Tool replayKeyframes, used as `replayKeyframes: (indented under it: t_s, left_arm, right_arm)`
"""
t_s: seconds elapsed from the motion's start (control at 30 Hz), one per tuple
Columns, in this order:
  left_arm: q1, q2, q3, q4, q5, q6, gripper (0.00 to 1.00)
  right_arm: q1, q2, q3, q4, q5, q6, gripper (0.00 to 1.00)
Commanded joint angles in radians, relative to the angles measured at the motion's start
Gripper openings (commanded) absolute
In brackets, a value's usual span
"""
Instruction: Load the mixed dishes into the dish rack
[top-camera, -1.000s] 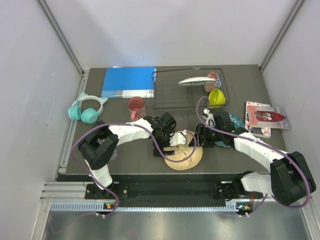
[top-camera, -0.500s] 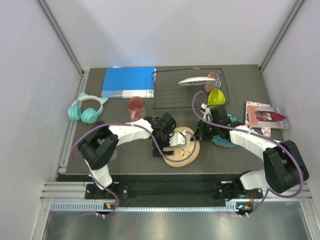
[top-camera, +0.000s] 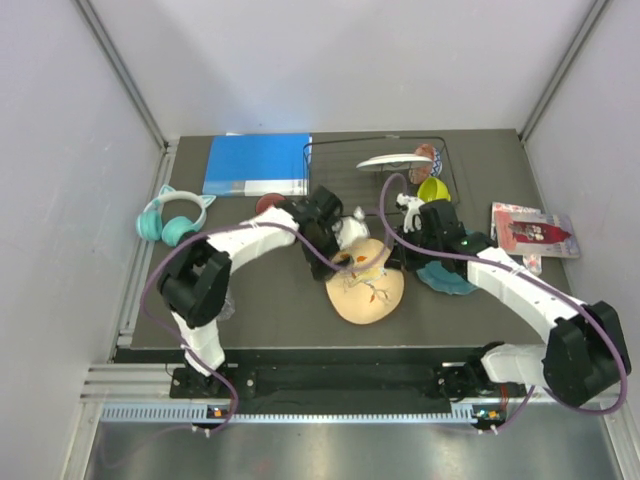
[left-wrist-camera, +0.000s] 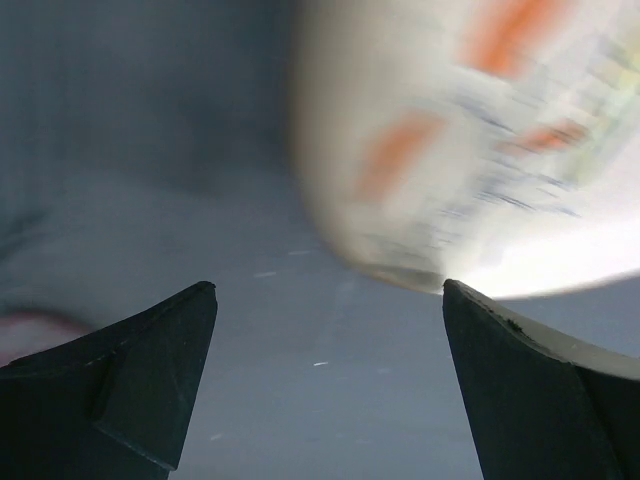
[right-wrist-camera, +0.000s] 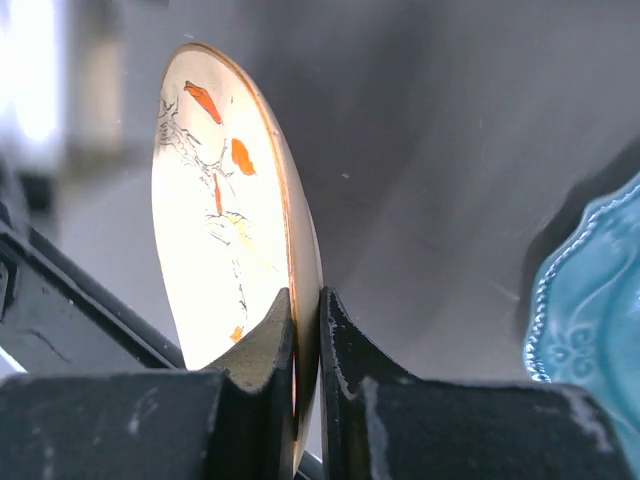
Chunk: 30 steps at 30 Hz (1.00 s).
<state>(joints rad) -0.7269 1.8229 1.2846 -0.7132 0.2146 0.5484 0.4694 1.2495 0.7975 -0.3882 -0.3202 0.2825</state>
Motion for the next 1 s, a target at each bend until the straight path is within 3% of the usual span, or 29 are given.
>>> replayKeyframes:
  t_s: [0.0,0.27,0.37,0.47,0.57,0.6,0.8,0.97]
  left_arm:
    - [0.153,-0.108,0.147,-0.061,0.106,-0.114,0.99]
    - [0.310,-0.312,0.193,-0.180,0.158,-0.120,0.99]
    - [0.357,-0.346,0.214,-0.180,0.180,-0.159,0.99]
    - [0.391,-0.362,0.223,-0.184,0.183,-0.168,0.99]
    - [0.428,-0.378,0.210,-0.177,0.190,-0.179,0.99]
    - [0.448,-0.384,0.200,-0.177,0.195,-0.180,0.99]
    - [0.521,-0.421,0.113,-0.132,0.215,-0.196,0.99]
    - [0.554,-0.435,0.052,-0.094,0.216,-0.203,0.99]
  right_arm:
    - [0.038,-0.085,0.159,-0.047,-0.002,-0.145,0.00]
    - [0.081,-0.163,0.322,-0.120,0.352,-0.365,0.00]
    - [0.116,-0.222,0.373,-0.016,0.510,-0.504,0.00]
    - [0.173,-0.265,0.356,0.240,0.631,-0.722,0.00]
    - [0.207,-0.249,0.341,0.426,0.616,-1.007,0.00]
    - [0.219,-0.242,0.330,0.469,0.613,-1.178,0.00]
    - [0.259,-0.113,0.321,0.715,0.650,-1.687,0.00]
    - [0.250,-0.024,0.402,0.684,0.629,-1.819,0.00]
